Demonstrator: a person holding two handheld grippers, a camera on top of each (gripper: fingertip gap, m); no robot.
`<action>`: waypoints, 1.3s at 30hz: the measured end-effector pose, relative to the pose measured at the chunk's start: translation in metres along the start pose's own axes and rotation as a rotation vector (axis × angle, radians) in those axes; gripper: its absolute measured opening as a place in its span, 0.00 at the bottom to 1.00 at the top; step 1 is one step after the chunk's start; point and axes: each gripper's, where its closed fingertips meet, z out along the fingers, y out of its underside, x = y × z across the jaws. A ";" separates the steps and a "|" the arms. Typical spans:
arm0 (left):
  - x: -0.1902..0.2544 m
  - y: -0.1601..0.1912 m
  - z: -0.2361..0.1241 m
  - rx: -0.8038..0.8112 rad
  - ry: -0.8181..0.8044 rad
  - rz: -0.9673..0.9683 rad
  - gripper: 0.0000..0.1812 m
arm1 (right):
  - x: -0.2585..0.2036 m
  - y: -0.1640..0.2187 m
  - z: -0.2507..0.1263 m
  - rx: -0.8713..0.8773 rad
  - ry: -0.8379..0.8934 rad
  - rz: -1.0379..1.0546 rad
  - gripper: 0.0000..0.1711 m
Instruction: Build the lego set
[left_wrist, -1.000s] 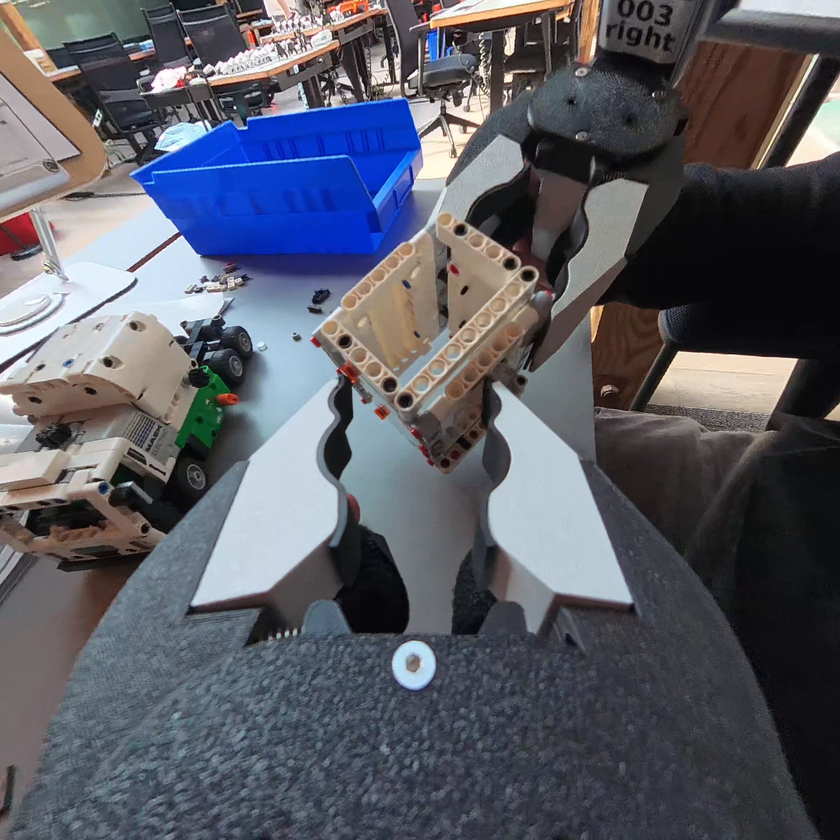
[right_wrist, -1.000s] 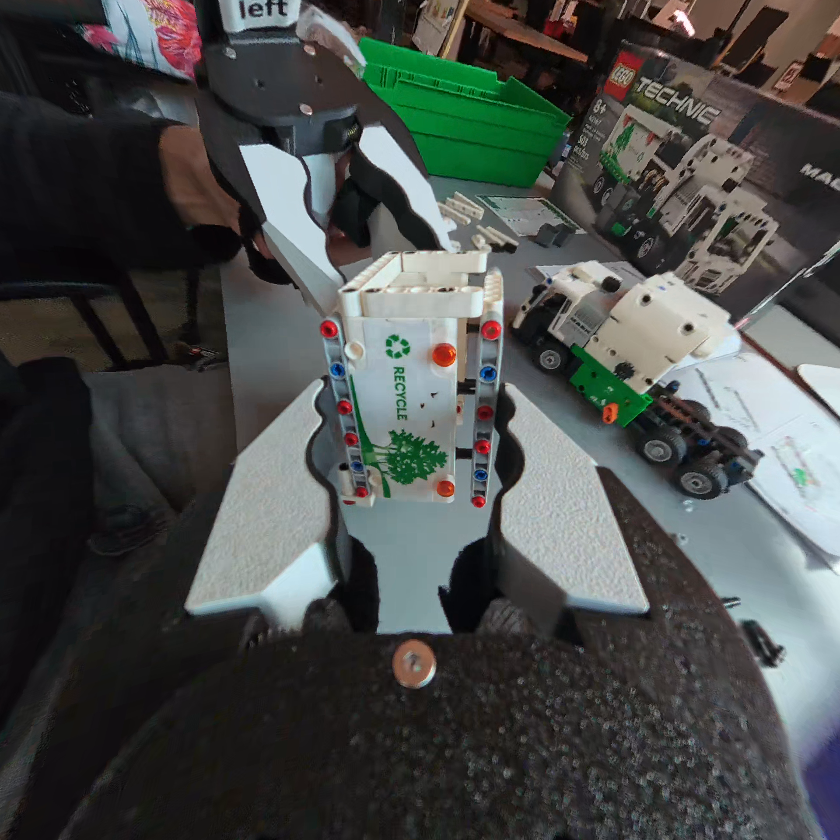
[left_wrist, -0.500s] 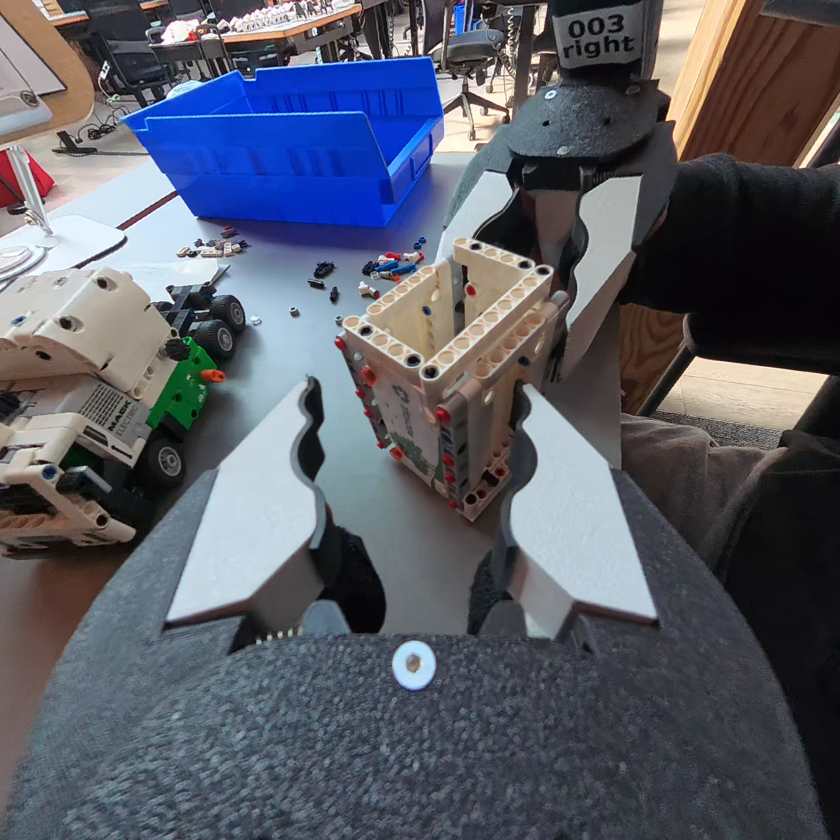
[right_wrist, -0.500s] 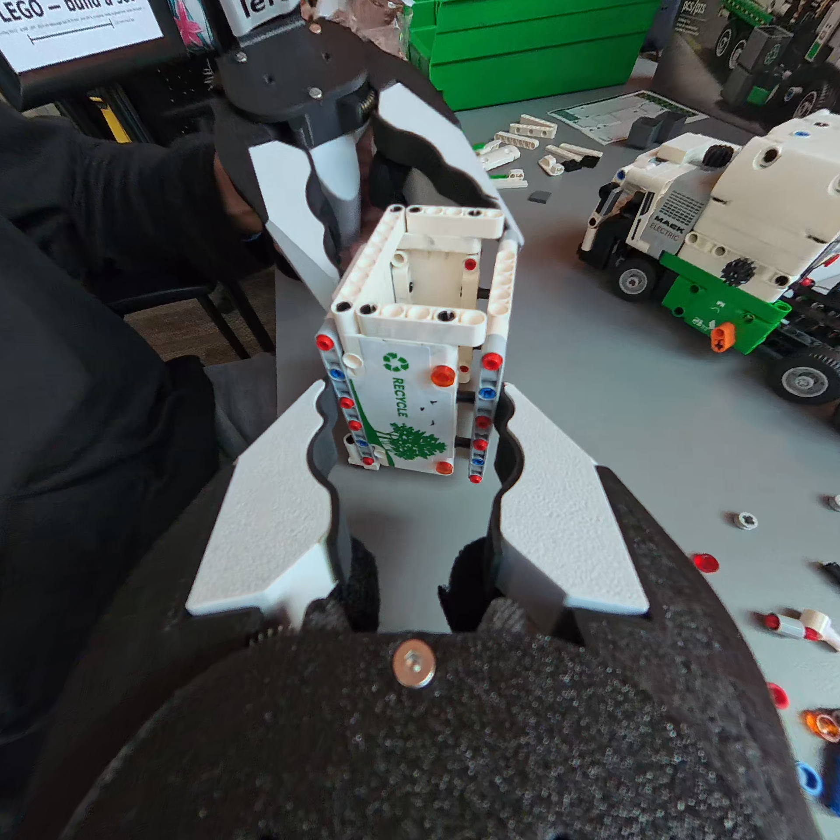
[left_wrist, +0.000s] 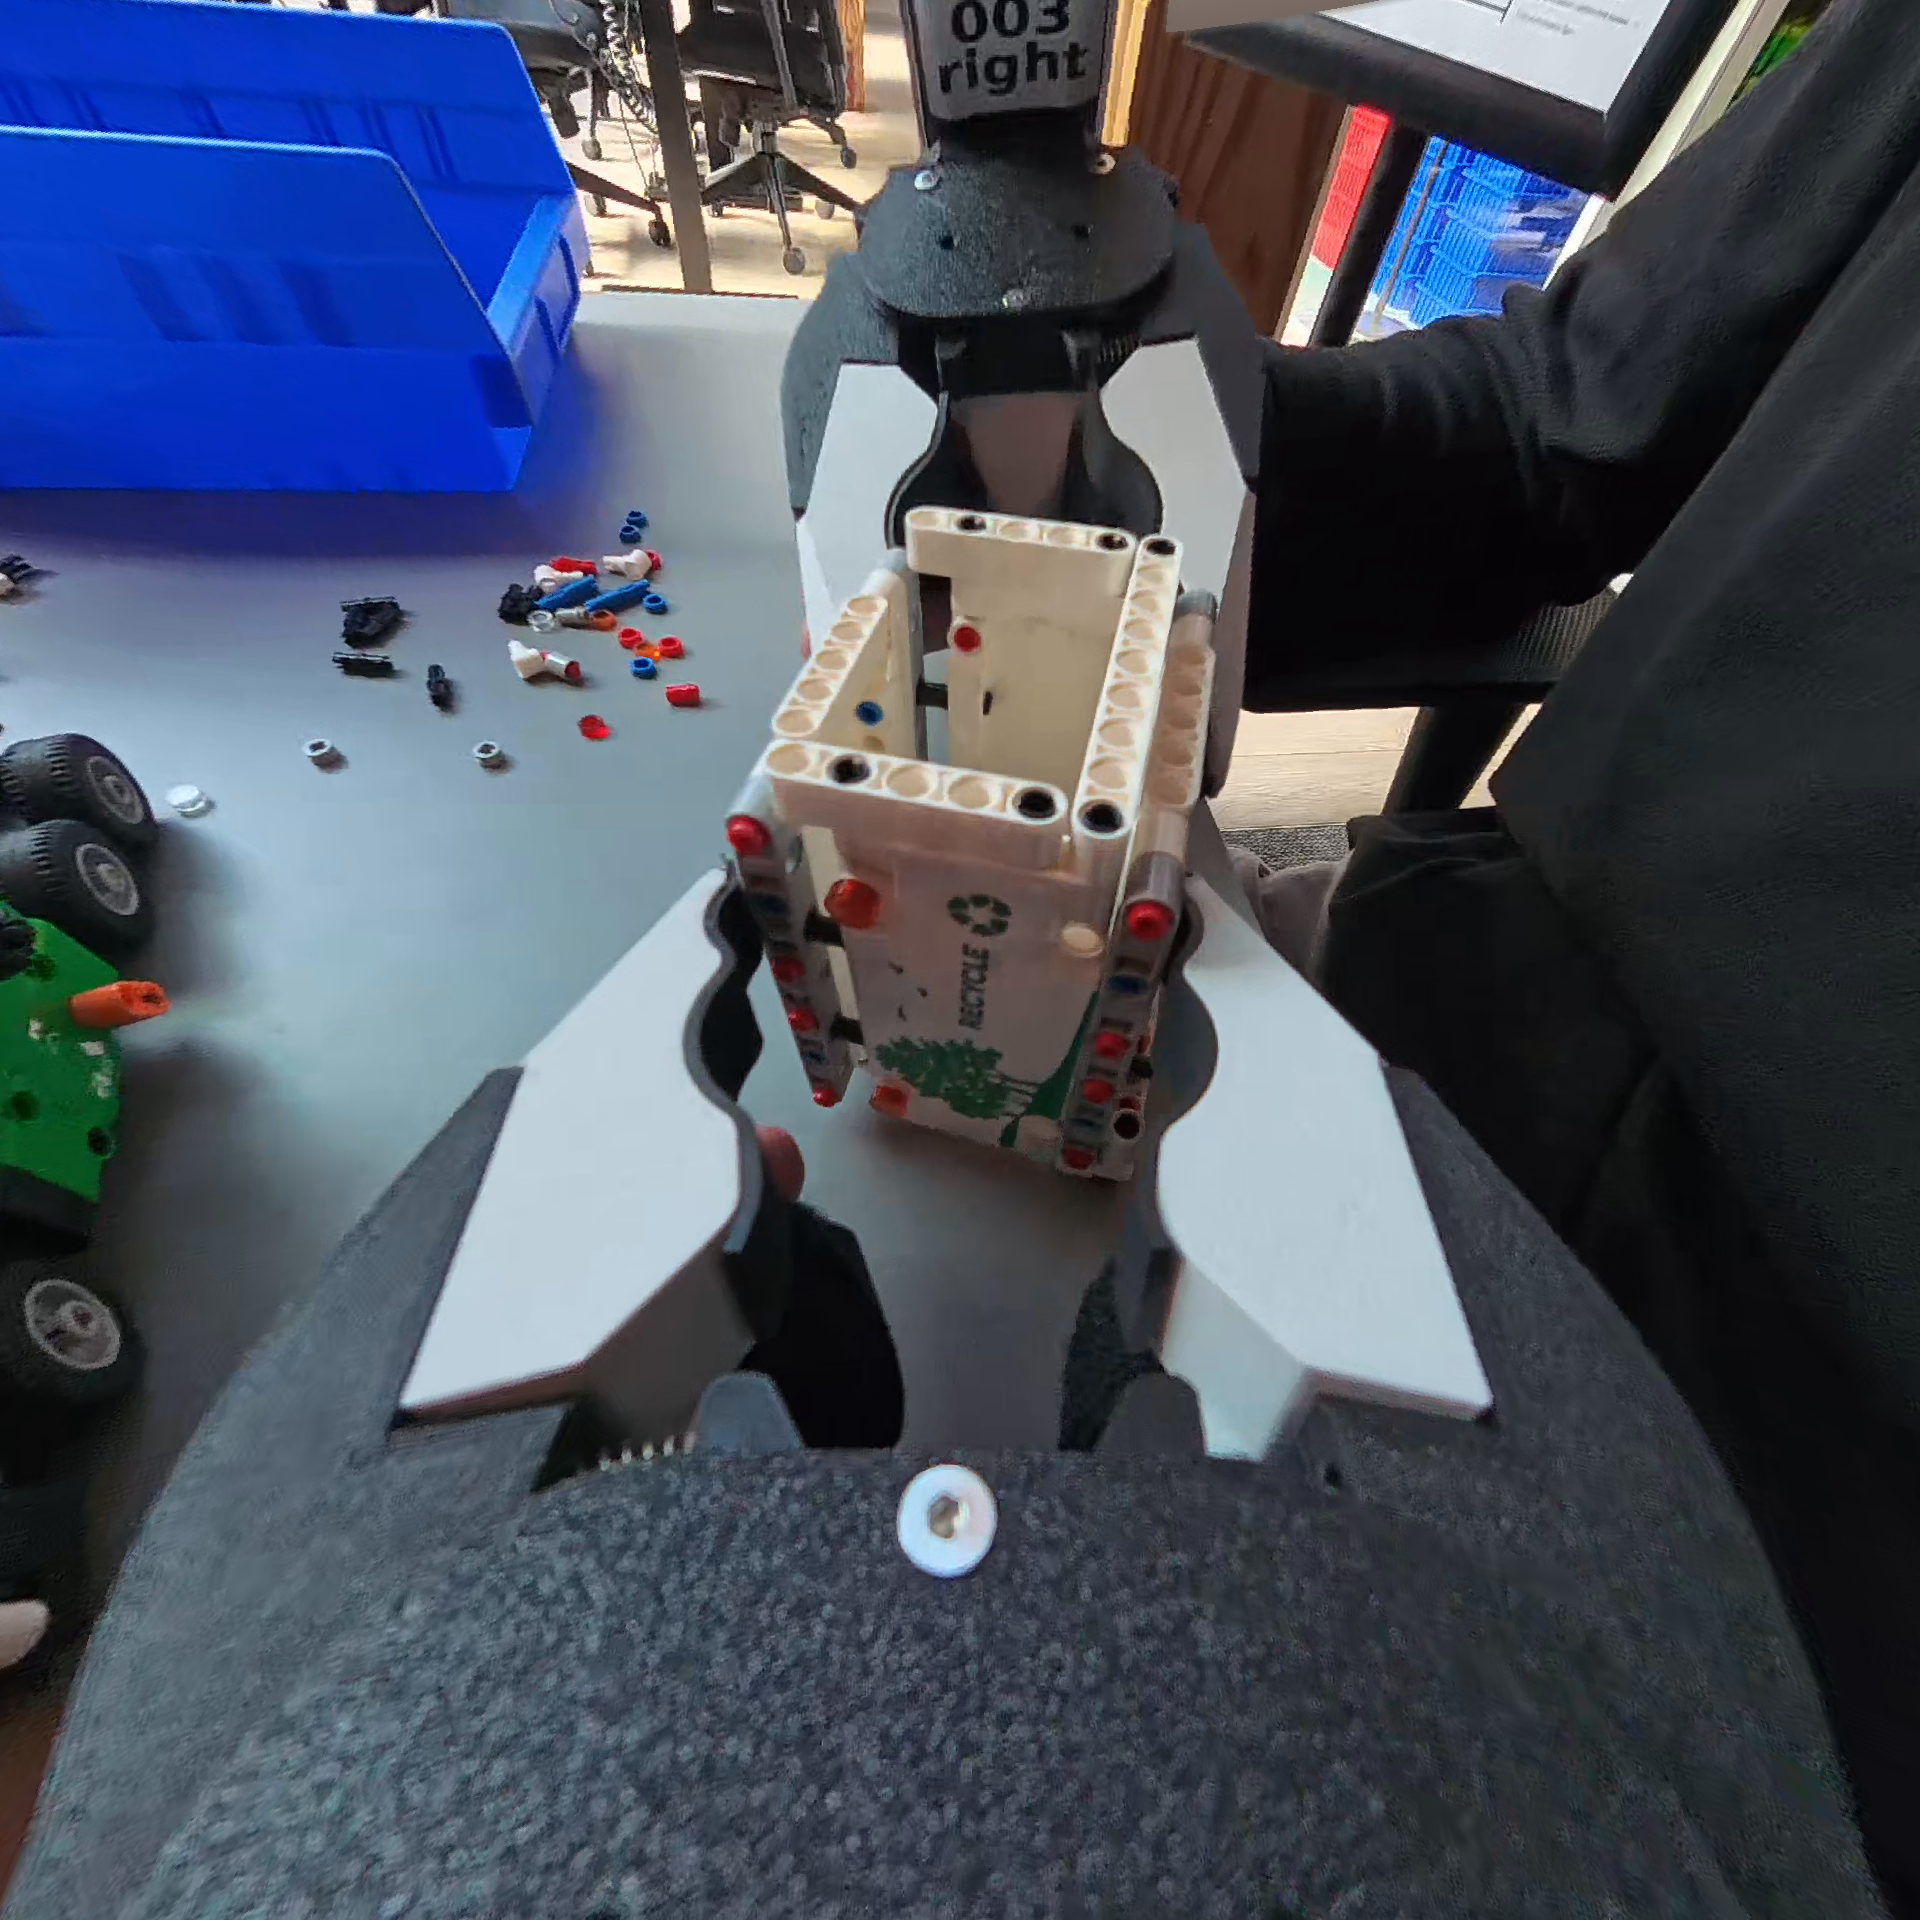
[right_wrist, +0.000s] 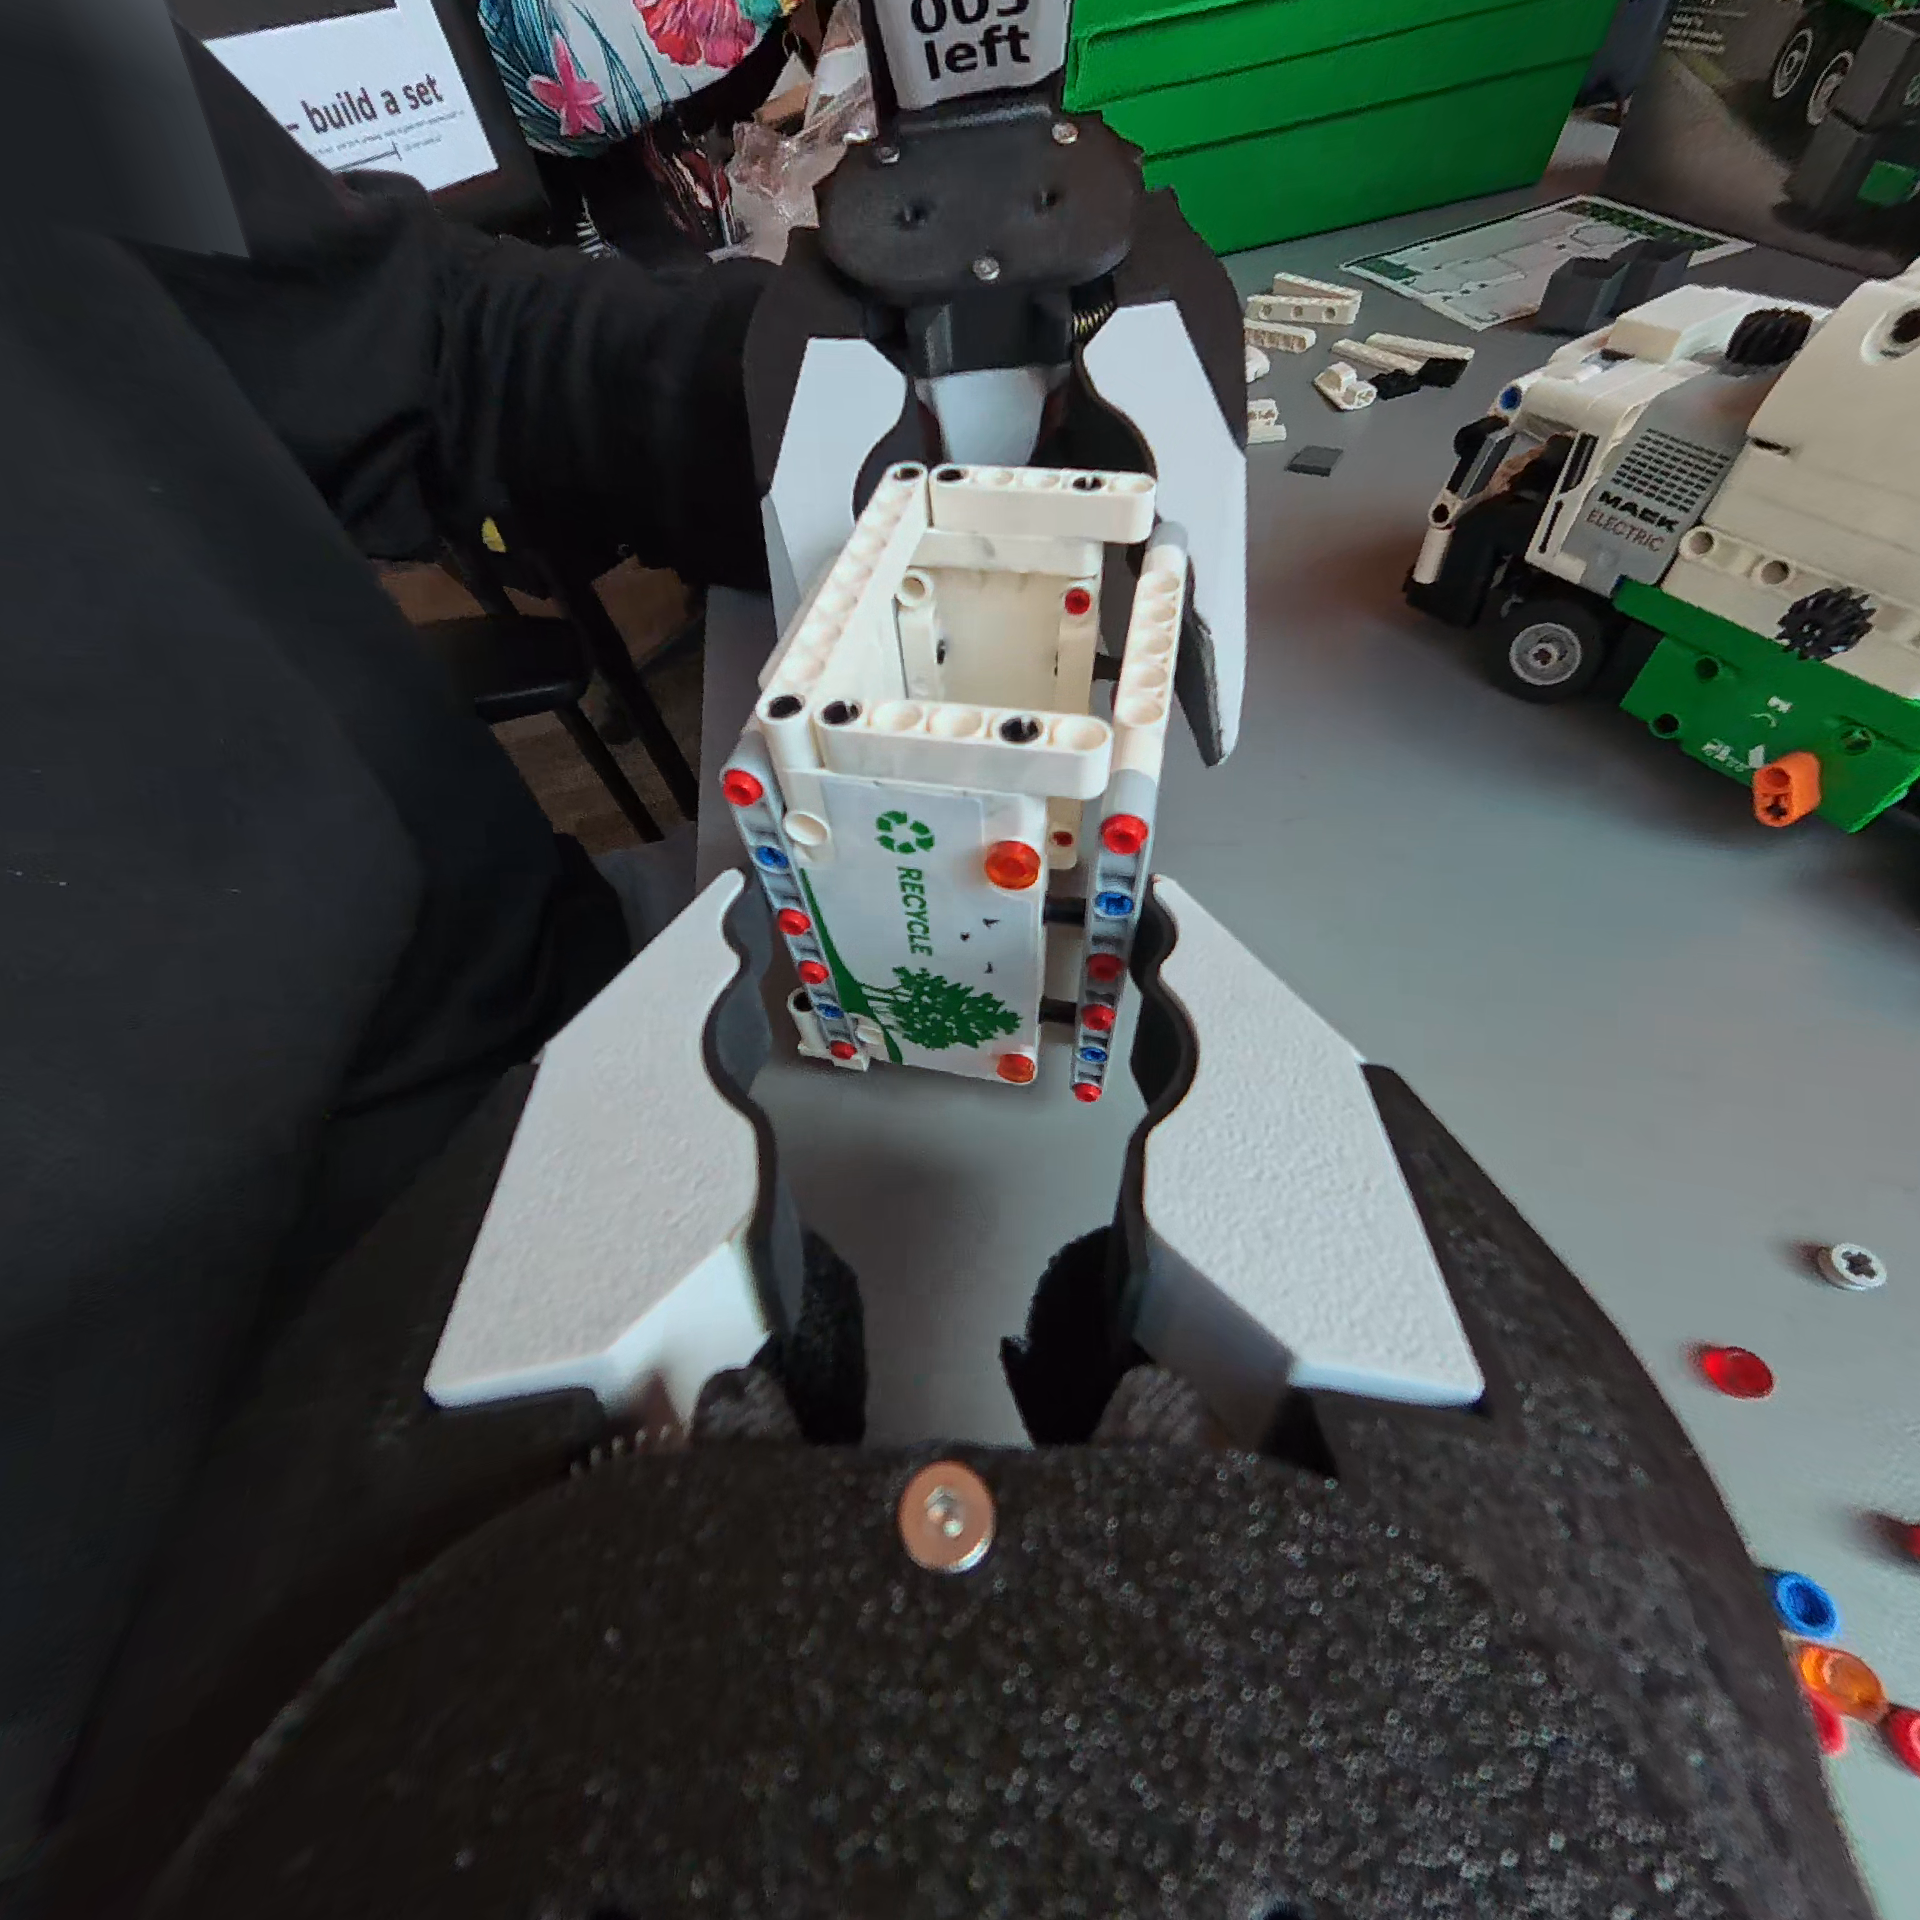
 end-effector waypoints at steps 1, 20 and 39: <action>-0.001 0.000 0.000 0.000 0.001 -0.004 0.41 | 0.000 0.000 0.000 0.002 0.002 0.006 0.40; -0.010 -0.001 0.004 0.001 -0.118 0.004 0.41 | 0.018 -0.003 0.002 0.023 0.217 -0.025 0.43; -0.008 -0.001 0.001 0.015 -0.112 0.012 0.38 | 0.016 0.018 0.003 -0.109 0.158 -0.029 0.48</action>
